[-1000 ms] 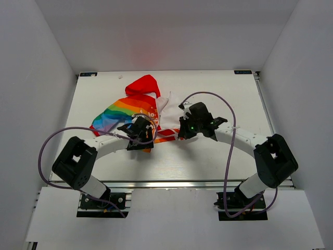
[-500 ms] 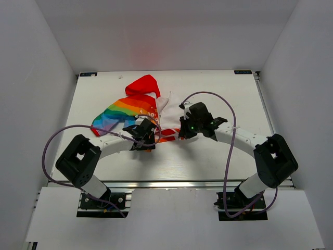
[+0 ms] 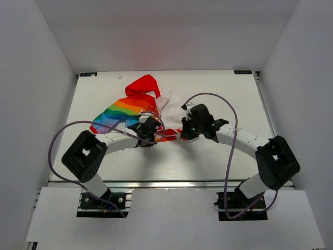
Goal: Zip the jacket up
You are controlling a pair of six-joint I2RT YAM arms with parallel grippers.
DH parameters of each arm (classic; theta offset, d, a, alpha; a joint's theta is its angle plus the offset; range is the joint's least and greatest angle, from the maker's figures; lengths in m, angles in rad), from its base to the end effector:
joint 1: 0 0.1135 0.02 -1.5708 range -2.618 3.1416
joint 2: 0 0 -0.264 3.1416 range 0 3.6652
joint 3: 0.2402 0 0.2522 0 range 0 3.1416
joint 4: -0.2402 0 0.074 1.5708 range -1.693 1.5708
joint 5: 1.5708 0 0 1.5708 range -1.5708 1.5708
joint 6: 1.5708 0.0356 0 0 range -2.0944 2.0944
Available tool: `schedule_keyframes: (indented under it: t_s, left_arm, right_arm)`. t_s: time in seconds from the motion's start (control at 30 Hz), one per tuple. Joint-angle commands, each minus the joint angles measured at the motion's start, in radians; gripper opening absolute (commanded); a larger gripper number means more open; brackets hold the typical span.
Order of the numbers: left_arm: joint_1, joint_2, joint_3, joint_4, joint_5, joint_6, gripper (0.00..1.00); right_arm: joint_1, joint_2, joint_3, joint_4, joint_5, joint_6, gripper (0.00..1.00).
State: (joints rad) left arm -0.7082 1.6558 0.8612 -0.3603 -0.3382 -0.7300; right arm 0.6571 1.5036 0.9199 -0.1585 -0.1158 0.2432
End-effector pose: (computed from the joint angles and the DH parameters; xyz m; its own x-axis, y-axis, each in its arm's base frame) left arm 0.2358 -0.1864 0.1454 -0.8590 -0.0926 -0.5035 -0.0819 0.9957 -0.0433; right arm 0.2511 0.1989 0.2180 -0.6818 -0.2238 -0.6965 -0.5254 0.8123 0.2533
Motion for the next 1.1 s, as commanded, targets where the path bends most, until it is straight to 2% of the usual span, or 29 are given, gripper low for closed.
schedule_keyframes:
  t_s: [0.0,0.1,0.2,0.23,0.37,0.5,0.6,0.77,0.9,1.07]
  left_arm:
    - [-0.002,0.121,-0.12,-0.147,0.123,-0.016,0.0]
    - [-0.002,0.052,-0.126,-0.132,0.14,-0.016,0.0]
    - [-0.001,-0.074,-0.139,-0.1,0.188,-0.008,0.0]
    - [-0.002,-0.117,-0.142,-0.091,0.195,-0.009,0.0]
    - [-0.002,-0.408,-0.172,0.012,0.257,-0.046,0.0]
    - [-0.002,-0.627,-0.228,0.121,0.295,-0.094,0.0]
    - [-0.002,-0.726,-0.267,0.193,0.311,-0.109,0.0]
    - [-0.002,-0.738,-0.284,0.243,0.337,-0.12,0.0]
    - [-0.001,-0.732,-0.324,0.346,0.402,-0.137,0.0]
    - [-0.005,-0.76,-0.37,0.438,0.38,-0.173,0.0]
  right_arm:
    - [0.001,-0.032,-0.012,0.025,-0.004,0.039,0.0]
    - [0.001,-0.042,-0.027,0.048,-0.05,0.07,0.0]
    - [0.003,-0.057,-0.056,0.1,-0.155,0.083,0.0]
    - [0.003,-0.062,-0.065,0.12,-0.235,0.085,0.0]
    - [0.003,-0.068,-0.118,0.278,-0.404,0.146,0.0]
    - [0.012,-0.043,-0.125,0.388,-0.54,0.189,0.0]
    - [0.016,-0.023,-0.125,0.479,-0.663,0.223,0.0]
    - [0.016,-0.026,-0.135,0.603,-0.78,0.281,0.0]
    - [0.016,-0.029,-0.154,0.697,-0.786,0.364,0.0]
    - [0.018,-0.016,-0.214,0.871,-0.766,0.527,0.0]
